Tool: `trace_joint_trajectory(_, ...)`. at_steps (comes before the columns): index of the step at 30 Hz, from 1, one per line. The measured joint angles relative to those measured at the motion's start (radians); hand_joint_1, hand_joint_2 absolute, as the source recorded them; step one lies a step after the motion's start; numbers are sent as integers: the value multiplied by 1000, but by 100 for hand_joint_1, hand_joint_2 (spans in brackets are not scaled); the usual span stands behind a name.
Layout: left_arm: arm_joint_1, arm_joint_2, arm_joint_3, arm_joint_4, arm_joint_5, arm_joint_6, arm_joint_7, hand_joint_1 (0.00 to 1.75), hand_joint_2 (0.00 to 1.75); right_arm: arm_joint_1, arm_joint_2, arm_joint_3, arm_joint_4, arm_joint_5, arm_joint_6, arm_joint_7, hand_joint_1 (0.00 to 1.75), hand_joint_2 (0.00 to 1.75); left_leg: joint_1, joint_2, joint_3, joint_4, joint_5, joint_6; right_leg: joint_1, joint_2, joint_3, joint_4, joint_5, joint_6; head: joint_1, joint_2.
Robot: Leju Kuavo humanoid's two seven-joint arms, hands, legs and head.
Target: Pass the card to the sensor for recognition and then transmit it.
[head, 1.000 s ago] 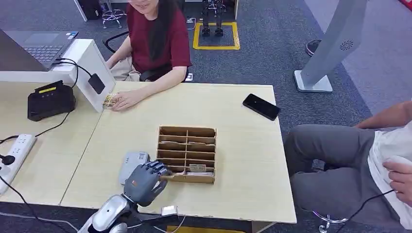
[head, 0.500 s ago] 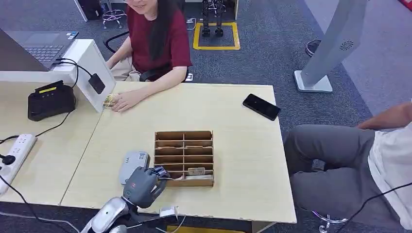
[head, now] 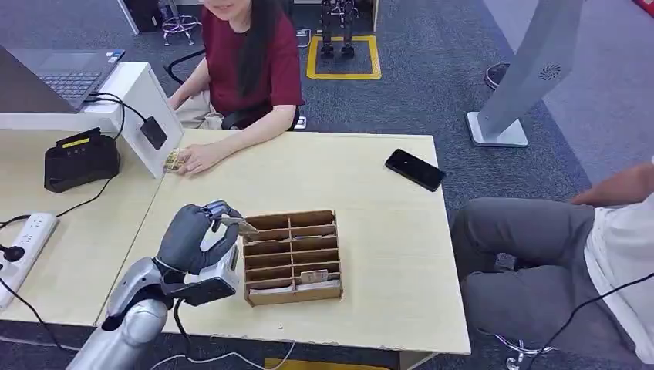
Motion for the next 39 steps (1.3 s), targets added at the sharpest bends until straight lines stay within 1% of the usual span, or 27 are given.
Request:
trace_joint_trajectory(5, -25, -2, 31, 2, -18, 18, 15, 175, 175, 0, 4, -1, 0, -2, -1, 2, 0, 175, 0, 0, 0, 0, 0, 0, 0, 0, 0, 0, 0, 0, 0, 0)
trace_joint_trajectory(9, -31, -3, 41, 5, -35, 34, 24, 175, 175, -1, 8, -1, 0, -2, -2, 1, 0, 175, 0, 0, 0, 0, 0, 0, 0, 0, 0, 0, 0, 0, 0, 0)
trace_joint_trajectory(12, -49, -8, 56, 18, -77, 66, 46, 175, 175, -1, 9, -1, 0, 0, -3, 11, 0, 175, 0, 0, 0, 0, 0, 0, 0, 0, -1, 0, 0, 0, 0, 0)
trace_joint_trajectory(14, -75, -18, 71, 39, -133, 106, 77, 175, 175, -2, 9, -1, 0, 1, -3, 16, 0, 175, 0, 0, 0, 0, 0, 0, 0, 0, 0, 0, 0, 0, 0, 0)
trace_joint_trajectory(16, -109, -36, 85, 84, -216, 163, 118, 175, 175, -3, 10, -1, 0, 2, -3, 13, 0, 175, 0, 0, 0, 0, 0, 1, 0, 0, 0, 0, 0, 0, 0, 0)
trace_joint_trajectory(18, -142, -52, 97, 137, -258, 200, 140, 175, 175, -3, 11, -1, 0, 6, -4, 8, 0, 175, 0, 0, 0, 0, 1, 0, 0, 0, 0, 0, 1, 0, 0, 0)
trace_joint_trajectory(20, -182, -68, 106, 199, -327, 246, 172, 175, 175, -3, 11, -1, 0, 10, -3, 7, 0, 175, 0, 0, 0, 0, 1, 1, 0, 0, -1, 0, 1, 0, 0, 0)
trace_joint_trajectory(22, -240, -78, 112, 287, -406, 289, 201, 175, 175, -4, 14, 1, 0, 11, 3, 6, 0, 175, 0, -1, -1, 0, 2, 0, 0, -1, -1, 0, 2, 0, 0, 0)
trace_joint_trajectory(26, -371, -96, 130, 469, -425, 331, 214, 175, 175, -8, 16, 3, 0, 11, 10, 12, 0, 175, 0, -1, -1, 0, 3, 0, 0, 0, -1, 0, 3, 0, 0, 0)
trace_joint_trajectory(29, -443, -101, 145, 568, -426, 344, 217, 175, 175, -8, 16, 10, 0, 11, 15, 14, 0, 175, 0, 0, -1, 0, 3, 0, 0, 0, -1, 0, 3, -1, 0, 0)
trace_joint_trajectory(34, -487, -106, 155, 646, -428, 347, 217, 175, 175, -8, 16, 19, 0, 11, 16, 14, 0, 175, 0, 0, -1, 0, 3, 0, 0, 0, -2, 0, 3, -1, 0, 0)
trace_joint_trajectory(39, -493, -109, 162, 681, -425, 358, 217, 175, 175, -8, 16, 26, 0, 11, 18, 24, 0, 175, 0, 0, -2, 0, 3, 0, 0, 0, -3, 0, 3, -1, 0, 0)
